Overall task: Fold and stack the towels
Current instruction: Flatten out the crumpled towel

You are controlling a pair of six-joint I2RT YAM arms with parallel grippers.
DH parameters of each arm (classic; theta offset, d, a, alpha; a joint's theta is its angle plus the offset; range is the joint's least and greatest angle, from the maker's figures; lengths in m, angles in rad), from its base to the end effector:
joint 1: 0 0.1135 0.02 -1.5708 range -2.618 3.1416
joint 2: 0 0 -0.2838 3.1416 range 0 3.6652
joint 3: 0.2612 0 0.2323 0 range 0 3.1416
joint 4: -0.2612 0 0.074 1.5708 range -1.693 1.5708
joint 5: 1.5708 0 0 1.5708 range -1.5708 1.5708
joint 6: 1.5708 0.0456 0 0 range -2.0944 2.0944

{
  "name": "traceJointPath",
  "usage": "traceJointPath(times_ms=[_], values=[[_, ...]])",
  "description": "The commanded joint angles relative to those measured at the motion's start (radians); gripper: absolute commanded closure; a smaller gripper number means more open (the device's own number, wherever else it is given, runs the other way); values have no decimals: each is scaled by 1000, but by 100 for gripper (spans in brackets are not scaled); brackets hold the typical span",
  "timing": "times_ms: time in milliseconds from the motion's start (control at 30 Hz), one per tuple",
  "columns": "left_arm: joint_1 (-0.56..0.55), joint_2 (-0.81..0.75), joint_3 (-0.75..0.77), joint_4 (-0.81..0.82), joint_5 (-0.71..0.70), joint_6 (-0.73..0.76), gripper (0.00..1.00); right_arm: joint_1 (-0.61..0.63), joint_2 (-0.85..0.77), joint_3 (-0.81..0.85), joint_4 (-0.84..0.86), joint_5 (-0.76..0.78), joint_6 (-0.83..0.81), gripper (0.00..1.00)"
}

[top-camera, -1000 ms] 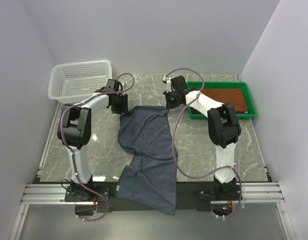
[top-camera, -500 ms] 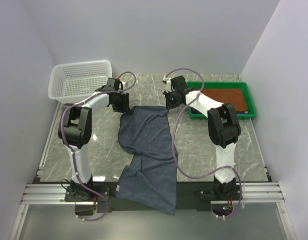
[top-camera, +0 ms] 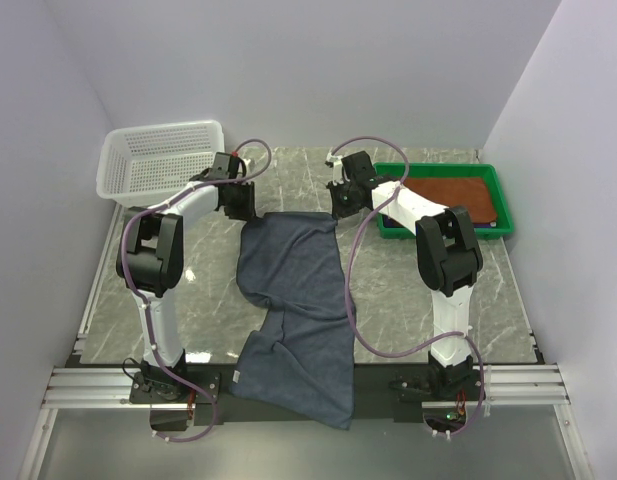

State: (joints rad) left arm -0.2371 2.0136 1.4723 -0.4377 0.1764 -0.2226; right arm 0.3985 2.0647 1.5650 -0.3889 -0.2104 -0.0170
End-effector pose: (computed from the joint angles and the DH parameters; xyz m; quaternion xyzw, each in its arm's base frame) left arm 0.4172 -0.1091 0.2070 0.0326 0.9526 -0.1482 0.2636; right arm 0.4157 0.1853 0.2165 -0.2277 0.9098 0.1602 0.3079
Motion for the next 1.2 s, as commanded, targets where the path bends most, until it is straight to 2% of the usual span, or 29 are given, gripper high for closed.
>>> traceJointPath(times_ms=[0,267,300,333,467,900,1167], values=[[15,10,46,28,-48,-41,78,-7,2,9,18,-15,6,100],[19,36,60,22,8,-37,81,-6,3,18,10,-11,0,100],[21,34,59,24,5,-34,90,-6,2,18,10,-6,0,100],[21,30,59,24,5,-31,93,-6,2,21,12,-4,0,100],[33,16,65,31,-17,-20,99,-12,2,53,2,23,-12,100],[65,-13,183,114,-9,43,99,-93,14,263,18,118,-38,100],[81,59,387,192,-15,42,99,-119,95,417,117,178,-90,100]])
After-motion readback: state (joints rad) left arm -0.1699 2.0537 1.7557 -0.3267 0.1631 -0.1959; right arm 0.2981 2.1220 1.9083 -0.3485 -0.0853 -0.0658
